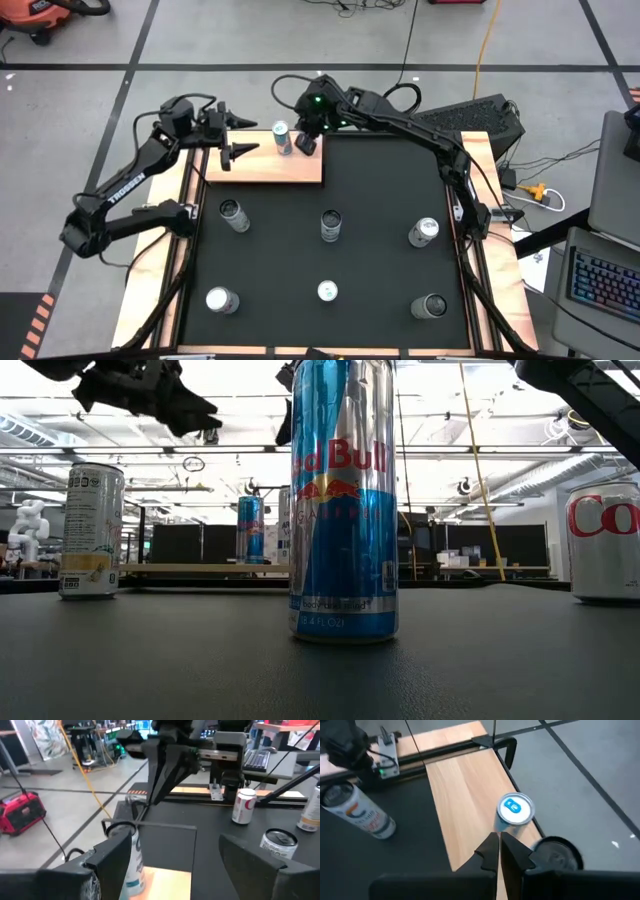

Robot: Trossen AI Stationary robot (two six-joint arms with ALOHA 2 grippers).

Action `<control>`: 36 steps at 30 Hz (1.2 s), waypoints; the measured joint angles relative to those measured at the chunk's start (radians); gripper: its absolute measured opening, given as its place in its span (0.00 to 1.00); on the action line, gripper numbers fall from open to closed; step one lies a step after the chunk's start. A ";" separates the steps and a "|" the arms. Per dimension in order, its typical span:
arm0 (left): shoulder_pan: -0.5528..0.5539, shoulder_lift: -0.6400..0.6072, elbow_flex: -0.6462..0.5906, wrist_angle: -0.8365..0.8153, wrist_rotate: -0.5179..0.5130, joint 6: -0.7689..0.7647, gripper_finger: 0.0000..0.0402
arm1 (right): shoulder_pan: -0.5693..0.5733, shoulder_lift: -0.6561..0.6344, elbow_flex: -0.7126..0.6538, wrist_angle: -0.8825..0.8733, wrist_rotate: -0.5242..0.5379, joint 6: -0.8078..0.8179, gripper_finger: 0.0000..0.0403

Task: Place canned beverage on shelf
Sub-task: Put the top red-silver soda can on the shelf

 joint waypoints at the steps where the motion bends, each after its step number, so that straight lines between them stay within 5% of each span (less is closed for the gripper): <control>1: -0.011 -0.005 0.000 0.002 -0.008 0.000 0.75 | 0.003 0.000 0.000 0.000 0.000 0.016 0.00; 5: -0.061 -0.024 0.000 -0.001 -0.023 0.000 0.75 | 0.017 0.000 0.000 -0.010 -0.008 0.119 0.00; 13: -0.142 -0.051 0.000 -0.003 -0.025 0.000 0.75 | 0.025 -0.032 0.000 -0.160 -0.188 0.154 0.00; 36: -0.223 -0.053 0.000 -0.132 -0.078 -0.052 0.75 | 0.028 -0.187 0.000 -0.615 -0.181 0.057 0.00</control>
